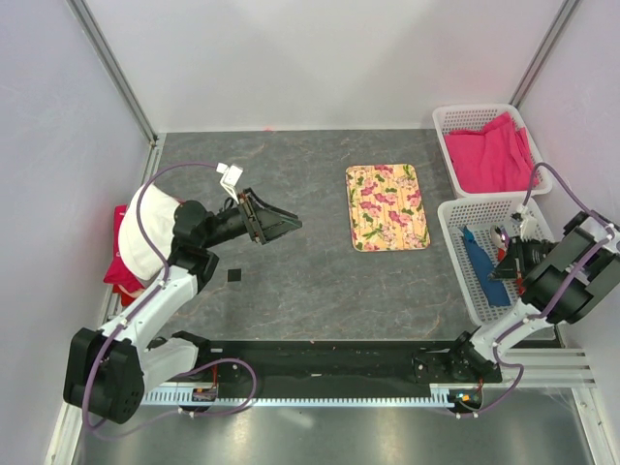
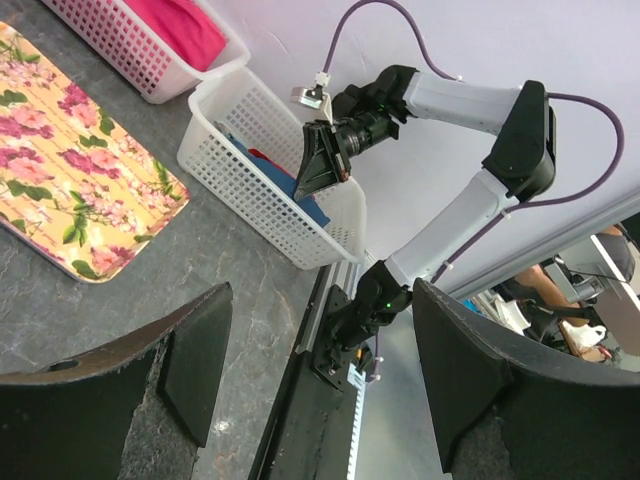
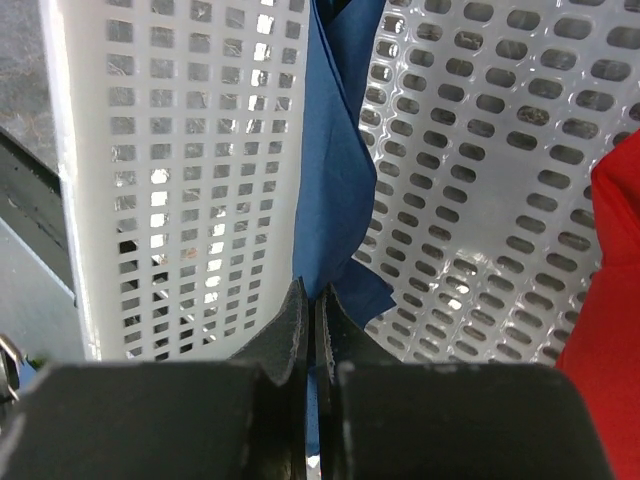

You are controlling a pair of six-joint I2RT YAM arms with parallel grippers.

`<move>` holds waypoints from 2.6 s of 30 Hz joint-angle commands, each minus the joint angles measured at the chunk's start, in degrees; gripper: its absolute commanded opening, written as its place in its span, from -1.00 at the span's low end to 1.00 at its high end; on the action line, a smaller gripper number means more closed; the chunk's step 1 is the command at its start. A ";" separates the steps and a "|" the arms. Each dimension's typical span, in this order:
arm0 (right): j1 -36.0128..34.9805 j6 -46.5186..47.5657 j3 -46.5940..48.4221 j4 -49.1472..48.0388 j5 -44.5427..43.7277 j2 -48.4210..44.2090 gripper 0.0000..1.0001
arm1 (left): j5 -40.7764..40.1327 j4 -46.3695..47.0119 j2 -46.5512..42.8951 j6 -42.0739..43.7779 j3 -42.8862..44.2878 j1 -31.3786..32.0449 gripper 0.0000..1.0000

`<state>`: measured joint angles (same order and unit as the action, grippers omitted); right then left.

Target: Place the utensils on the paper napkin and roll it up

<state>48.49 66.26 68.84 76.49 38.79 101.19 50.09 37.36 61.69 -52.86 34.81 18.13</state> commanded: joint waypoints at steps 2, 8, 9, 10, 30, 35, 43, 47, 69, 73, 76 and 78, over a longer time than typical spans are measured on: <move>0.11 5.46 3.06 7.27 3.93 4.62 -1.00 | 1.68 -1.15 0.62 3.20 1.23 0.41 0.57; 0.03 6.07 4.99 6.84 3.14 11.83 -1.00 | 1.95 -2.65 2.03 3.82 2.37 0.41 0.57; -0.06 5.81 5.08 6.22 2.88 12.36 -1.00 | 1.95 -2.73 2.46 3.99 2.54 0.41 0.57; 0.03 3.64 5.08 5.35 2.70 12.80 -1.00 | 1.95 -2.82 2.56 4.08 2.81 0.41 0.57; -2.78 -11.50 -3.09 -19.97 -7.05 5.26 -0.99 | 1.95 -3.88 3.00 4.78 3.07 0.41 0.57; -3.66 -12.47 -5.38 -24.10 -9.69 1.91 -0.84 | 2.03 -4.67 3.35 5.22 3.77 0.33 0.57; -3.93 -13.61 -6.26 -25.95 -13.21 0.68 -0.20 | 2.39 -5.72 3.70 6.02 5.01 0.41 0.57; -3.93 -13.87 -5.65 -25.95 -13.82 -0.02 -0.07 | 2.47 -5.72 3.70 6.10 5.01 0.33 0.57; -5.86 -12.38 3.05 -13.58 -8.73 -10.13 0.68 | 1.51 -6.15 1.77 8.30 3.95 0.15 0.61; -9.19 -15.45 6.91 -11.71 -3.99 -14.17 0.96 | 1.33 -15.79 1.24 11.37 6.84 -1.60 0.71; -16.73 -20.28 11.56 -11.80 -2.06 -16.89 0.96 | 2.47 -22.83 1.67 15.06 9.48 -4.85 0.89; -20.78 -27.12 13.33 -14.16 -1.87 -18.13 0.96 | 3.96 -28.20 2.90 16.55 11.76 -8.10 1.00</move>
<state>34.61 48.42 76.93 63.09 31.59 86.91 51.68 20.18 64.36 -42.78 40.77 14.39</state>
